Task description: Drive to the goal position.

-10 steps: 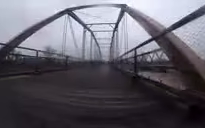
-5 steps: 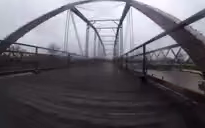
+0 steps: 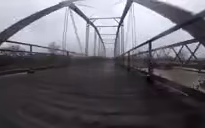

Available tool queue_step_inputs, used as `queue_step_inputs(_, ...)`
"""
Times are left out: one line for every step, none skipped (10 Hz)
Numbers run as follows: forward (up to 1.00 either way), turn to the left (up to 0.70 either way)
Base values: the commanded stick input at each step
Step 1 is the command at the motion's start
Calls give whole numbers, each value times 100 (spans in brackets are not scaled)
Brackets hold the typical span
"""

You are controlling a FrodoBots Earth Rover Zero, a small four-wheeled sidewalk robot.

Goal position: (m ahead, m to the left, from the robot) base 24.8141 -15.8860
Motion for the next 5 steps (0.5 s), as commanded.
queue_step_inputs(100,0)
queue_step_inputs(100,0)
queue_step_inputs(100,0)
queue_step_inputs(100,0)
queue_step_inputs(100,0)
